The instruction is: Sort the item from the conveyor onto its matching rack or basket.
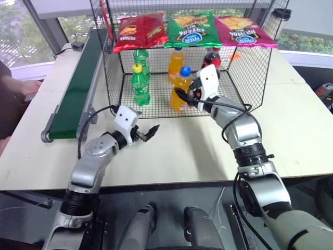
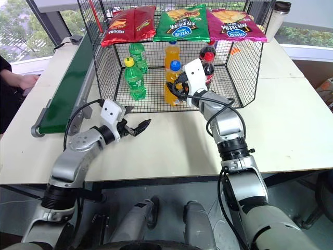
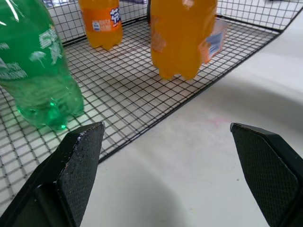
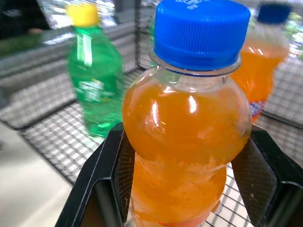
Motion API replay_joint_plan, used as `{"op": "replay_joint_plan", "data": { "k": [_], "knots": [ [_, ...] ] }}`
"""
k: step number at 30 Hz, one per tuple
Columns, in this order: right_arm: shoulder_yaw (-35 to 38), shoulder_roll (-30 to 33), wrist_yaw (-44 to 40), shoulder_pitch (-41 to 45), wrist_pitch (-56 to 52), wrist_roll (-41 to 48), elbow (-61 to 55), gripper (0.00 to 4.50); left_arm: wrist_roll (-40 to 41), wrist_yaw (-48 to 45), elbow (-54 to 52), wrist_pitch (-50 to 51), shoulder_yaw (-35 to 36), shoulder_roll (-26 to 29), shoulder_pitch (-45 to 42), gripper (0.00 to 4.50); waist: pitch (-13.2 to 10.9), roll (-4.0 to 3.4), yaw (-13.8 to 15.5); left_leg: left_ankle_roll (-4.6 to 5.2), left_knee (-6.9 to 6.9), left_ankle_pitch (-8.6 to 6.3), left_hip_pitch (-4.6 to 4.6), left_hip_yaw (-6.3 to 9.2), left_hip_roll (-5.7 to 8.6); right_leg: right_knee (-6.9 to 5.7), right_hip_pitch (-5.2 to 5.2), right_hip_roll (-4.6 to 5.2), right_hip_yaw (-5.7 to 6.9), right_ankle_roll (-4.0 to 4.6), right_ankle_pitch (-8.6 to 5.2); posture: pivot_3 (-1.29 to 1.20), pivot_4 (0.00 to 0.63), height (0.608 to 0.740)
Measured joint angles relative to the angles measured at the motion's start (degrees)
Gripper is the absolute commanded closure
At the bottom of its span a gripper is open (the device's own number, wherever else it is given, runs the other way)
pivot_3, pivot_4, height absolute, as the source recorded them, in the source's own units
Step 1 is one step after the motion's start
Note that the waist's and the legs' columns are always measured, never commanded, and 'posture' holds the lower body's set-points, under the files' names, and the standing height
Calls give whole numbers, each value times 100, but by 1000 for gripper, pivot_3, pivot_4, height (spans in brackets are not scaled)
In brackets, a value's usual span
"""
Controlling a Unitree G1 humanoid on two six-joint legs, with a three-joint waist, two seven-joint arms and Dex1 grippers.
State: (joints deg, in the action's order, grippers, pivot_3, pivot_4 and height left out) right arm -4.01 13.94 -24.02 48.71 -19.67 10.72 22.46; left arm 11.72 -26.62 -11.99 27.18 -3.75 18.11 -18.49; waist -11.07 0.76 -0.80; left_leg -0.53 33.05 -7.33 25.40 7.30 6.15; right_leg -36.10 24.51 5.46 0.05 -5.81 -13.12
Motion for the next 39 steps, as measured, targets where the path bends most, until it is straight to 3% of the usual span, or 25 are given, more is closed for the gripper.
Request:
{"op": "replay_joint_plan", "data": {
  "k": [15, 35, 39],
  "knots": [
    [131, -416, 164, 900, 1400, -314, 1999, 2184, -129, 436, -21, -34, -47, -351, 108, 74, 0, -1, -18, -4, -1, 2, -3, 1, -3, -5, 1, -8, -1, 1, 0, 0, 150, 738],
    [124, -410, -181, 969, 1506, -545, 2404, 2184, -197, 468, -17, -58, -54, -369, 107, 74, -1, -3, -20, -5, -1, 2, -4, 2, -4, -6, 1, -9, -2, 1, 0, 0, 150, 738],
    [126, -409, -234, 977, 1508, -548, 2410, 289, -226, 474, -15, -58, -54, -387, 107, 0, -1, -3, -24, -5, -1, 2, -4, 1, -4, -6, 1, -9, -3, 1, 0, 0, 150, 738]
  ]
}}
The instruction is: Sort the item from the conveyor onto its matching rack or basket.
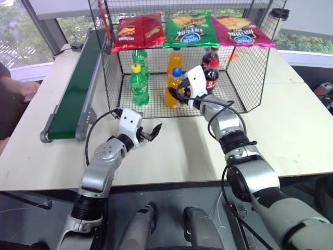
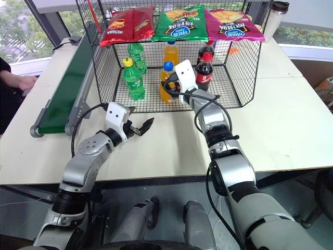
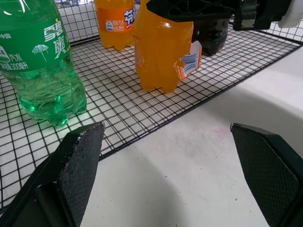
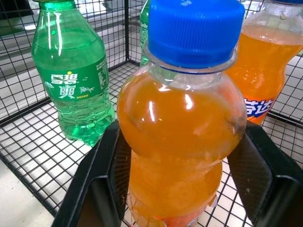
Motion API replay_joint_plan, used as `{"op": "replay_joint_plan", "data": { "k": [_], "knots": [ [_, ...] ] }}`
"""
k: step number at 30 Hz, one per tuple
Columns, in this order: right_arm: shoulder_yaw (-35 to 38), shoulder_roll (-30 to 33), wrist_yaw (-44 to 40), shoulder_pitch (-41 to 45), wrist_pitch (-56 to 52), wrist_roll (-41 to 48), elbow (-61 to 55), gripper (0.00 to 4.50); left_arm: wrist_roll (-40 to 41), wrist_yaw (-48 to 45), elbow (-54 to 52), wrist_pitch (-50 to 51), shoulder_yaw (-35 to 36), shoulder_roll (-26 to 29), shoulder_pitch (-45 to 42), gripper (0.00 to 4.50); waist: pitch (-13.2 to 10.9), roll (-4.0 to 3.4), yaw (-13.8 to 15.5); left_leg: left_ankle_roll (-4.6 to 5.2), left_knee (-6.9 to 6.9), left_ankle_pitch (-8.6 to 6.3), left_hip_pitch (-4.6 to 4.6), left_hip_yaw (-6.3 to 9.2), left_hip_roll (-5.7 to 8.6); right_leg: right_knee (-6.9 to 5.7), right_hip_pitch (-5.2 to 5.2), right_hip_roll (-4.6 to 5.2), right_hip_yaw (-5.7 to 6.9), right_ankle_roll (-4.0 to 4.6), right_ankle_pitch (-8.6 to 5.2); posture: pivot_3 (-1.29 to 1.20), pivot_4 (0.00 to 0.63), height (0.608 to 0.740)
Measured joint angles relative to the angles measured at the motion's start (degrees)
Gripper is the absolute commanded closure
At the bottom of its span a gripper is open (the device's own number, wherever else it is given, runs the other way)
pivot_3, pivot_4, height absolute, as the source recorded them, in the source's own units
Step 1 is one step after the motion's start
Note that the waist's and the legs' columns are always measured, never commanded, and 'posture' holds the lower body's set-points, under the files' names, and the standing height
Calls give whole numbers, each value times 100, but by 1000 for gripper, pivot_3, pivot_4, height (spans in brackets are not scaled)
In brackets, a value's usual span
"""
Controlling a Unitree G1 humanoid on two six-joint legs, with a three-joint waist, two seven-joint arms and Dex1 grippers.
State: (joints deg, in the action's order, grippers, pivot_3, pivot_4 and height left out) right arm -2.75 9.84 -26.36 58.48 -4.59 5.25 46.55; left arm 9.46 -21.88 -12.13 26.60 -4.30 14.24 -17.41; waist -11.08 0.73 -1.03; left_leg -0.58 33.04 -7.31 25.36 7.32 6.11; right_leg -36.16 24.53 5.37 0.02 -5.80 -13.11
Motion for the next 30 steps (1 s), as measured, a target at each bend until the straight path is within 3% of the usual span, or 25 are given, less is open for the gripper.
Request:
{"op": "replay_joint_plan", "data": {
  "k": [1, 18, 23, 30],
  "knots": [
    [2, 0, 1, 11, 0, 0, 0, 44, -3, 1, 0, 0, 0, -4, 0, 0, 0, 0, 0, 0, 0, 0, 0, 0, 0, -1, 0, 0, 0, 0, 0, 0, 150, 738],
    [0, 119, -96, 60, -540, -1, -446, 44, -13, -49, 84, -19, -74, -42, 0, 0, 0, 0, 1, -1, 0, 0, -1, 1, 0, -1, 0, 0, 0, 0, 0, 0, 150, 738],
    [-13, 536, -321, -168, -966, -45, -1144, 44, -12, -52, 77, -72, -79, -62, 11, 0, 1, 0, 38, -1, 1, 0, -1, 1, 2, 0, -4, 2, 0, 0, -1, 0, 150, 738],
    [-61, 1435, -1035, -1336, -2106, 9, -2701, 44, 85, -120, -110, -43, 52, 64, 327, 0, 2, -1, 3, -2, 1, -2, -1, -1, -2, 1, -2, 5, 0, 8, -5, 0, 150, 738]
  ]
}}
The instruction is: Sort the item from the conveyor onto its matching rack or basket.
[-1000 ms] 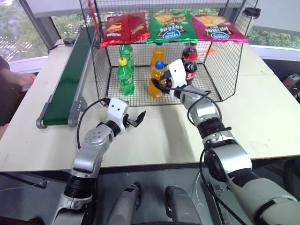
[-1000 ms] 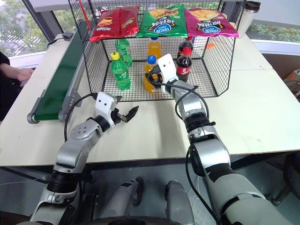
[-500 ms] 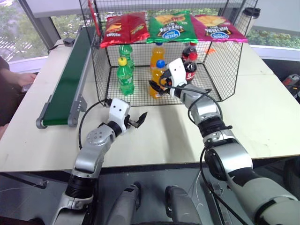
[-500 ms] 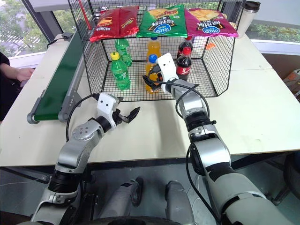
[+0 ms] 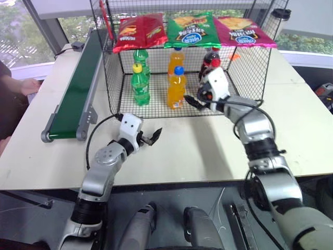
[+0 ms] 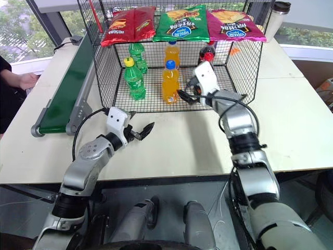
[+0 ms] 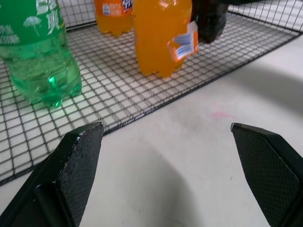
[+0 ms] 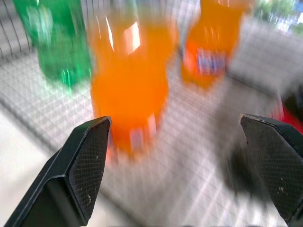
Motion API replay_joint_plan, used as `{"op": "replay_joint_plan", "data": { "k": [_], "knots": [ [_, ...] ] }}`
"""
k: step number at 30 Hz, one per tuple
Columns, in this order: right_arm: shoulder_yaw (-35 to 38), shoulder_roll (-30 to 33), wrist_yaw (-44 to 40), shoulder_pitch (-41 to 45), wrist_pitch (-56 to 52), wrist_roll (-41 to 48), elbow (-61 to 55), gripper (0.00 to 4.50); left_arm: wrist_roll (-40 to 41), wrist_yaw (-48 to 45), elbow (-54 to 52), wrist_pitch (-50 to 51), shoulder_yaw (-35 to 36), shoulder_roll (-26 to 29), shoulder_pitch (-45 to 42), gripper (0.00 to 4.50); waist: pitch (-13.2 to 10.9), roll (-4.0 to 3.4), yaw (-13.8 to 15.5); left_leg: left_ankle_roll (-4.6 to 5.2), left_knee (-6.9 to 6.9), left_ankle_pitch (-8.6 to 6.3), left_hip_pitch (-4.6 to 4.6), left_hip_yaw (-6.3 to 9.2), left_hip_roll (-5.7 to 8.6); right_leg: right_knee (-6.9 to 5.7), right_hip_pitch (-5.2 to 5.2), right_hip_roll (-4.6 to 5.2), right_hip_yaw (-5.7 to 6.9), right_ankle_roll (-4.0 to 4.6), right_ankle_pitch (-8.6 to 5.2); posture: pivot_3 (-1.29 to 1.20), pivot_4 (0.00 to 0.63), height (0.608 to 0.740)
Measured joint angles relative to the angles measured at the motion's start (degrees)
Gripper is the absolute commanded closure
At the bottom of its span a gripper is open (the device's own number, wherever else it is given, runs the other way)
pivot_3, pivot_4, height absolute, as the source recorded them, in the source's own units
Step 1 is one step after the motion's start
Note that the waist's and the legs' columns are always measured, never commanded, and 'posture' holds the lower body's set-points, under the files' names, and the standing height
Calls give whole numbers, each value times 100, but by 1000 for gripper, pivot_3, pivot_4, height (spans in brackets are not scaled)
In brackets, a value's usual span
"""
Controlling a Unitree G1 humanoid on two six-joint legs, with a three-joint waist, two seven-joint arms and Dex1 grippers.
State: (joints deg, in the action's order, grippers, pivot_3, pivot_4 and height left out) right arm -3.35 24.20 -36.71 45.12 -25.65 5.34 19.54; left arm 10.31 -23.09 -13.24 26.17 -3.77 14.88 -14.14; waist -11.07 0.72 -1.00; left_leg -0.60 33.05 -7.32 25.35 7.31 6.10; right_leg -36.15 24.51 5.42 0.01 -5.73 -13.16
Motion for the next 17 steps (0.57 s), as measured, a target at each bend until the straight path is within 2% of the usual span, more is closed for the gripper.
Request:
{"op": "replay_joint_plan", "data": {
  "k": [3, 11, 15, 17],
  "knots": [
    [-73, 426, -388, -702, -547, 112, -981, 44, 201, -222, -381, 61, 64, 215, 228, 0, 1, -1, 13, -6, -1, -5, 0, 1, -2, 1, -1, 4, 1, 11, -8, 0, 150, 738],
    [-19, 660, -877, -2110, -1521, 968, -2927, 44, 437, -439, -665, 344, 238, 541, 719, 0, 2, -1, 33, -10, 3, -8, 1, 0, 0, 7, -7, 17, 0, 15, -12, 0, 150, 738],
    [27, 913, -1166, -2752, -1666, 1333, -3397, 44, 471, -491, -788, 391, 249, 660, 1014, 0, 2, 0, 55, -9, 3, -9, 3, 0, 1, 14, -10, 21, 0, 15, -13, 0, 150, 738],
    [53, 916, -1198, -2816, -1752, 1491, -3507, 44, 520, -501, -829, 445, 249, 664, 999, 0, 2, 0, 43, -9, 5, -9, 4, 0, -2, 13, -10, 21, 0, 8, -17, 0, 150, 738]
  ]
}}
